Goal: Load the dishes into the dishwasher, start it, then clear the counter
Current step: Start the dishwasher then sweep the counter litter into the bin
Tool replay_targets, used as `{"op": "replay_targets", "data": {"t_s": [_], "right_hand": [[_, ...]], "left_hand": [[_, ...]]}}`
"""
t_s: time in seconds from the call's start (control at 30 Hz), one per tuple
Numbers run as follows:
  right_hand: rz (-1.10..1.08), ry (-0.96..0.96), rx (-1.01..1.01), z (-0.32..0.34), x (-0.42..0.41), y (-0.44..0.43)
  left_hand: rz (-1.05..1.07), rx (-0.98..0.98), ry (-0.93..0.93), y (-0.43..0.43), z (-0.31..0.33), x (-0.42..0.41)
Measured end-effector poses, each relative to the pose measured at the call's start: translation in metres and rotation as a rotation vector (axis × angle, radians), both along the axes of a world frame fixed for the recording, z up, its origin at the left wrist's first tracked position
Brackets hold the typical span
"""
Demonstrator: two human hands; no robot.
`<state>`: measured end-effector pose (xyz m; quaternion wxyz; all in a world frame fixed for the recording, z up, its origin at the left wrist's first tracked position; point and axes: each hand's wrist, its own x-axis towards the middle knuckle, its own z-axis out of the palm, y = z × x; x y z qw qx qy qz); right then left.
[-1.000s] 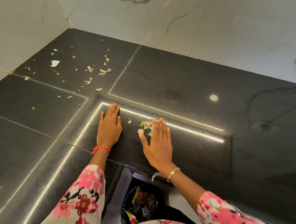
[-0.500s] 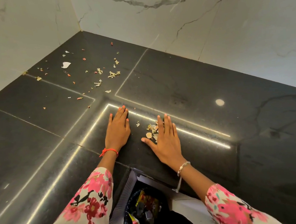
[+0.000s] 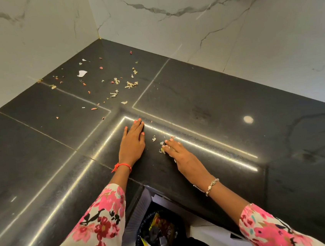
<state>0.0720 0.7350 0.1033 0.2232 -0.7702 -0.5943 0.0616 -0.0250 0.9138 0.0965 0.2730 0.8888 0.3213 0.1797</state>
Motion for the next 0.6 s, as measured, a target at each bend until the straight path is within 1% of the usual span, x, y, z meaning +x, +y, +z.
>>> {"op": "replay_targets", "data": {"t_s": [0.1, 0.17, 0.2, 0.27, 0.33, 0.37, 0.4, 0.5, 0.57, 0.6], "right_hand": [[-0.029, -0.062, 0.051, -0.003, 0.003, -0.004], [-0.037, -0.040, 0.081, 0.002, 0.007, -0.001], [-0.072, 0.020, 0.100, 0.006, 0.009, 0.001], [-0.245, 0.243, 0.194, 0.019, 0.010, 0.007], [-0.427, 0.459, 0.312, 0.037, 0.008, 0.014], [-0.467, 0.527, 0.345, 0.046, 0.004, 0.017], [-0.463, 0.580, 0.358, 0.053, 0.000, 0.020], [-0.310, 0.665, 0.345, 0.070, -0.024, 0.024], [-0.208, 0.655, 0.283, 0.067, -0.043, 0.025], [-0.163, 0.622, 0.213, 0.064, -0.051, 0.026]], "left_hand": [[0.069, -0.194, -0.117, 0.000, 0.005, 0.004], [0.193, -0.394, -0.277, -0.008, 0.015, 0.007], [0.261, -0.487, -0.362, -0.015, 0.020, 0.007], [0.364, -0.686, -0.527, -0.033, 0.030, 0.008], [0.422, -0.957, -0.720, -0.051, 0.039, 0.010], [0.444, -1.102, -0.785, -0.058, 0.042, 0.012], [0.457, -1.233, -0.824, -0.065, 0.046, 0.013], [0.477, -1.628, -0.880, -0.076, 0.046, 0.011], [0.430, -1.889, -0.979, -0.084, 0.049, 0.007], [0.403, -1.958, -1.022, -0.089, 0.052, 0.006]]}}
